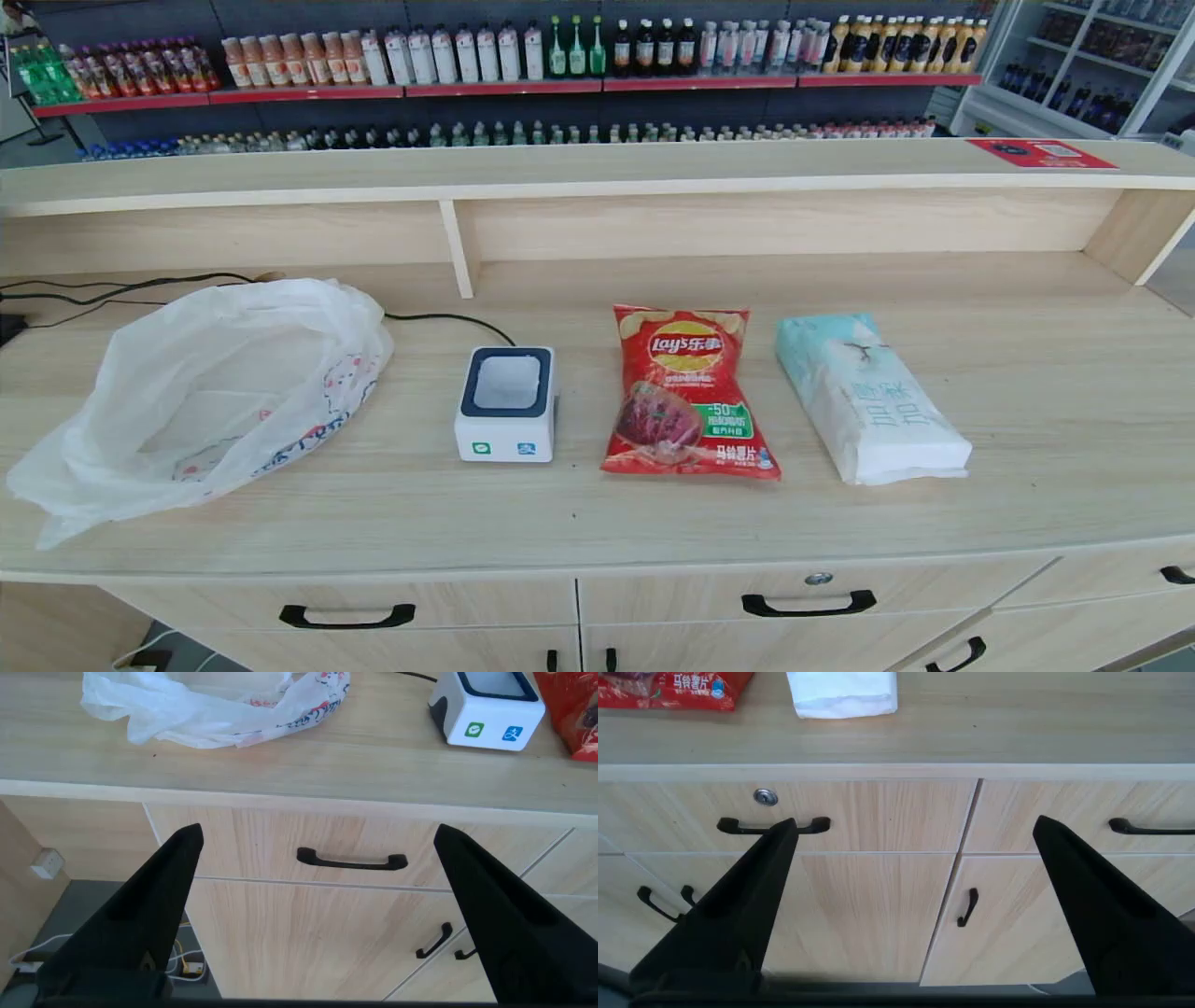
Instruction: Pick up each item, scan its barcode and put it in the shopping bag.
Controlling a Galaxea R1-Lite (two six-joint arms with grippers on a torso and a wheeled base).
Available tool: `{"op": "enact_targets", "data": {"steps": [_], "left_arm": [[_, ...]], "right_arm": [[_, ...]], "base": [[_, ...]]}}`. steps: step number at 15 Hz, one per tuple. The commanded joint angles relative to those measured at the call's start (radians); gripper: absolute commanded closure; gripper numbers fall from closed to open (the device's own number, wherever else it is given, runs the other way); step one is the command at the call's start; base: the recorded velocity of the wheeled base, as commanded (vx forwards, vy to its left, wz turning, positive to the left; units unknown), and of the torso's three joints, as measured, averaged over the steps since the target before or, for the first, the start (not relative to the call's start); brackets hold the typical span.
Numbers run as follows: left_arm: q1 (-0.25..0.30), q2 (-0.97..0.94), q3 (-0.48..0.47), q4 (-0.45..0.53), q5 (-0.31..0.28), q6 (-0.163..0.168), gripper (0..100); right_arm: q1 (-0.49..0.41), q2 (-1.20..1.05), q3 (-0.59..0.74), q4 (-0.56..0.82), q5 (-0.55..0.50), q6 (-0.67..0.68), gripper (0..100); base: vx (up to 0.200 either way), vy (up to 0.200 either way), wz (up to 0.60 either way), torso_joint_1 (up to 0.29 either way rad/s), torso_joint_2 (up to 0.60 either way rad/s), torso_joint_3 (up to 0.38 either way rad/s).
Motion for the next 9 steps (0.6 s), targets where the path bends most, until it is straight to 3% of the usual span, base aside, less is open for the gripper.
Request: {"op": "enact_targets", "data": {"steps": [1,5,9], "left_arm": [[0.000,0.002,0.000,0.000,0.000,0.000,0],[0.000,0.000,0.000,0.000,-0.001,0.000,0],[0.000,0.000,0.000,0.000,0.000,0.000,0]], "right_arm": [[0.002,0.002,0.000,-0.001,0.004,-0.002,0],[0.000,0.002,0.000,-0.004,0.038,-0.012,0],[0.026,0.430,-0.277,-0.090,0.085,-0.026,0]], "base": [[0.000,0.000,0.00,0.000,0.00,0.000],[0.000,0.000,0.00,0.000,0.00,0.000],[0.000,0.000,0.00,0.000,0.00,0.000]]}}
